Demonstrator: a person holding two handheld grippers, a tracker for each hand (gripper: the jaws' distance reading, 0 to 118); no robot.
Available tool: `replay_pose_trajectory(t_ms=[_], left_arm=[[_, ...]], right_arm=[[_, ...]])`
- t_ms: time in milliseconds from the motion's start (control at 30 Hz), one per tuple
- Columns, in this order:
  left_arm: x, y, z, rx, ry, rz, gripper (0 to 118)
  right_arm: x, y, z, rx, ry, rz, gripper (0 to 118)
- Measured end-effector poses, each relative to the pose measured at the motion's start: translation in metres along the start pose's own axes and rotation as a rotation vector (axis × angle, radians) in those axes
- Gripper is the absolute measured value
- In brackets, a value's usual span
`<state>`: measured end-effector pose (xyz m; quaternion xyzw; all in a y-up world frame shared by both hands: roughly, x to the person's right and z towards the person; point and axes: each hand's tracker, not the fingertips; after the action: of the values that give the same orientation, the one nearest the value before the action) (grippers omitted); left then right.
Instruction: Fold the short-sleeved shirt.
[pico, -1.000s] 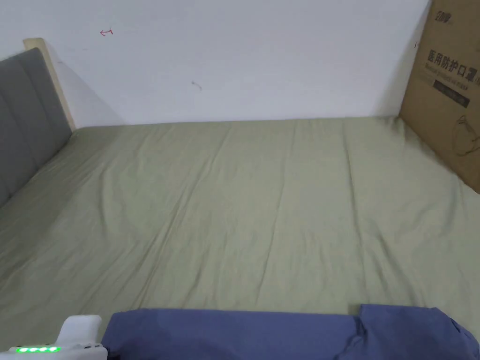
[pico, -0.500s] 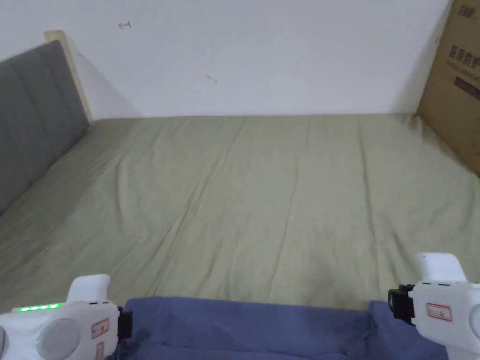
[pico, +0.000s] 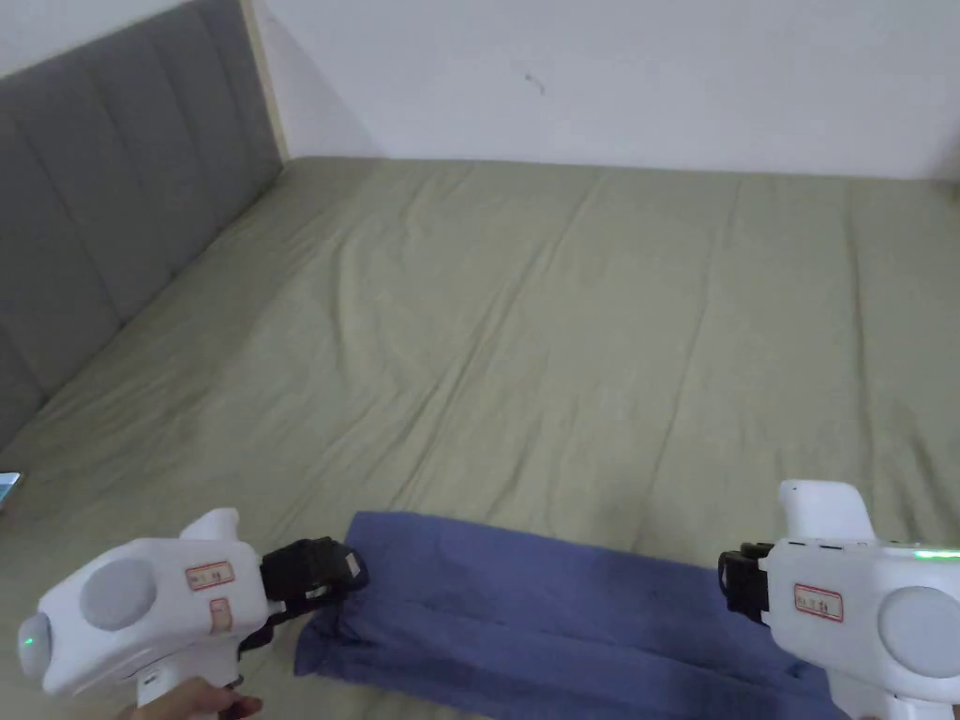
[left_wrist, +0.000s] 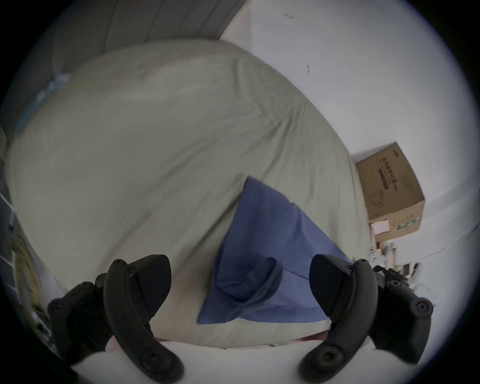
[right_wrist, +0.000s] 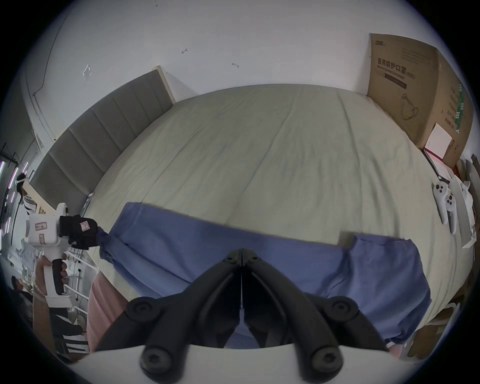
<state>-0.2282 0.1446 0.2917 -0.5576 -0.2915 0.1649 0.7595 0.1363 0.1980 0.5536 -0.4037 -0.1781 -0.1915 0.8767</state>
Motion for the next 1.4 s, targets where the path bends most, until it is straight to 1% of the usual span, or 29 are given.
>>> replay_pose_trajectory(t_ms=[100, 133, 167, 200, 233, 267, 300, 333, 367, 433, 467, 533, 567, 633, 733, 833, 900, 1000, 1033, 1067, 1100, 1133, 1200, 1233, 1267, 1300, 1367, 1400], left_arm=[[-0.015, -0.007, -0.028, -0.106, -0.058, 0.100, 107], [-0.014, -0.010, -0.027, -0.067, -0.041, 0.083, 105], [-0.016, -0.005, -0.027, -0.057, -0.037, 0.069, 95], [-0.017, -0.002, -0.026, -0.055, -0.038, 0.073, 59], [-0.020, 0.001, -0.026, -0.045, -0.012, 0.087, 9], [-0.025, 0.003, -0.030, -0.034, -0.002, 0.109, 7], [-0.028, 0.003, -0.036, -0.034, -0.070, 0.192, 7], [-0.025, 0.002, -0.039, -0.071, -0.056, 0.195, 7], [-0.017, 0.001, -0.036, -0.049, -0.006, 0.140, 7], [-0.007, 0.003, -0.033, -0.037, 0.028, 0.050, 7], [-0.001, 0.005, -0.031, -0.032, 0.048, 0.032, 7], [0.014, 0.007, -0.023, 0.001, 0.040, 0.008, 7], [0.033, 0.006, -0.015, 0.020, 0.029, -0.025, 7], [0.065, 0.006, -0.007, 0.044, 0.022, -0.119, 7], [0.131, -0.002, -0.001, 0.058, 0.038, -0.339, 7], [0.202, -0.029, -0.008, 0.041, 0.006, -0.568, 7], [0.246, -0.055, -0.023, -0.006, -0.032, -0.706, 7], [0.288, -0.096, -0.053, -0.104, -0.170, -0.805, 7], [0.297, -0.110, -0.066, -0.148, -0.204, -0.839, 7], [0.304, -0.126, -0.081, -0.190, -0.206, -0.850, 8], [0.303, -0.135, -0.095, -0.224, -0.204, -0.860, 20], [0.303, -0.147, -0.109, -0.254, -0.210, -0.870, 43], [0.297, -0.165, -0.130, -0.318, -0.208, -0.862, 102], [0.289, -0.171, -0.140, -0.351, -0.208, -0.844, 111], [0.282, -0.175, -0.148, -0.382, -0.182, -0.820, 108], [0.276, -0.174, -0.150, -0.397, -0.175, -0.783, 101], [0.265, -0.165, -0.143, -0.364, -0.151, -0.710, 94], [0.262, -0.158, -0.135, -0.349, -0.197, -0.667, 89]], right_arm=[[-0.005, -0.001, -0.003, -0.022, -0.002, 0.020, 1], [-0.005, -0.001, -0.003, -0.025, -0.004, 0.024, 1], [-0.005, -0.001, -0.002, -0.028, -0.007, 0.027, 1], [-0.004, -0.002, -0.002, -0.029, -0.010, 0.027, 1], [-0.003, -0.003, -0.002, -0.030, -0.012, 0.024, 1], [0.000, -0.003, -0.003, -0.032, -0.014, 0.019, 1], [0.002, -0.004, -0.004, -0.036, -0.016, 0.011, 1], [0.005, -0.004, -0.004, -0.041, -0.019, 0.000, 1], [0.009, -0.005, -0.005, -0.048, -0.022, -0.017, 1], [0.017, -0.008, -0.003, -0.047, -0.016, -0.046, 1], [0.022, -0.009, -0.001, -0.045, -0.016, -0.056, 1], [0.030, -0.011, 0.003, -0.042, -0.033, -0.061, 1], [0.036, -0.013, 0.006, -0.038, -0.044, -0.066, 1], [0.048, -0.016, 0.014, -0.029, -0.049, -0.094, 1], [0.069, -0.021, 0.025, -0.011, -0.056, -0.161, 0], [0.092, -0.028, 0.036, 0.012, -0.076, -0.218, 1], [0.108, -0.033, 0.043, 0.024, -0.094, -0.257, 1], [0.131, -0.044, 0.055, 0.044, -0.114, -0.340, 1], [0.139, -0.048, 0.058, 0.047, -0.114, -0.359, 1], [0.146, -0.052, 0.061, 0.047, -0.122, -0.379, 1], [0.151, -0.056, 0.064, 0.046, -0.133, -0.391, 0], [0.157, -0.060, 0.067, 0.045, -0.144, -0.403, 1], [0.167, -0.069, 0.073, 0.045, -0.162, -0.423, 1], [0.172, -0.073, 0.075, 0.044, -0.168, -0.437, 1], [0.176, -0.078, 0.077, 0.047, -0.171, -0.450, 1], [0.180, -0.081, 0.078, 0.044, -0.175, -0.465, 1], [0.182, -0.086, 0.083, 0.048, -0.187, -0.483, 1], [0.183, -0.088, 0.086, 0.058, -0.188, -0.488, 1]])
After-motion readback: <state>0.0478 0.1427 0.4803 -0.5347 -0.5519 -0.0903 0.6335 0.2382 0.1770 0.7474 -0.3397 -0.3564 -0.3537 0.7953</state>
